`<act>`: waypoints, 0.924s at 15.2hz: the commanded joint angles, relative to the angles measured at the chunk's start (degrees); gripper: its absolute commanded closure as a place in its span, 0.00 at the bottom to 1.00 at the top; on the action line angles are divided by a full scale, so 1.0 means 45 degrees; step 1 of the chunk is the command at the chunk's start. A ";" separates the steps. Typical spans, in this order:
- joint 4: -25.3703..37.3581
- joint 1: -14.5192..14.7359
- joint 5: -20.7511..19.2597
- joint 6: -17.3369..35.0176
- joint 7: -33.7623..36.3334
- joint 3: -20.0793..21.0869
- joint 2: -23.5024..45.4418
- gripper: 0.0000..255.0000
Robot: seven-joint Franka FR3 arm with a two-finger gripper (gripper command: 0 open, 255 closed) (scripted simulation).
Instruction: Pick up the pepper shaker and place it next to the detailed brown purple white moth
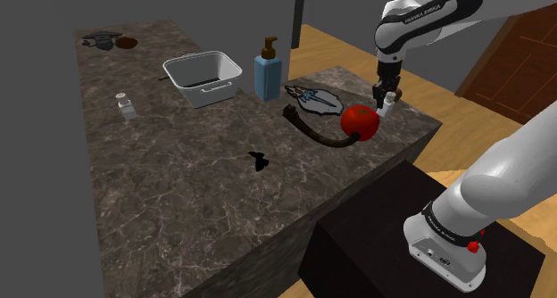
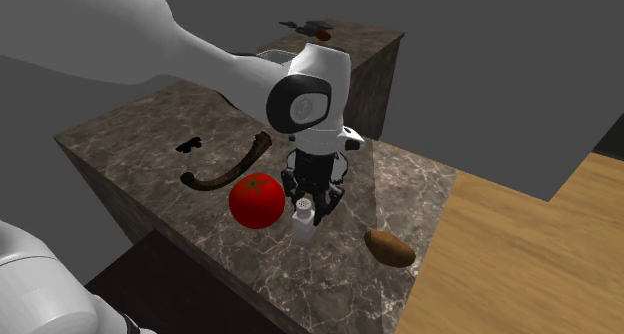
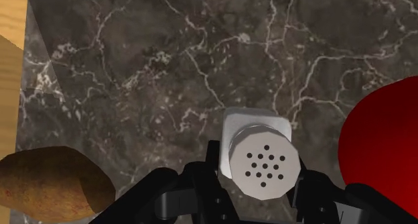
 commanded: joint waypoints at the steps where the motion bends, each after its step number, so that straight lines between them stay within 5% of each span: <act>1: 0.0213 0.0020 -0.0012 -0.0376 0.0019 0.0038 -0.0160 1.00; 14: 0.1607 0.0061 -0.0116 -0.2670 -0.0019 0.0221 -0.1089 1.00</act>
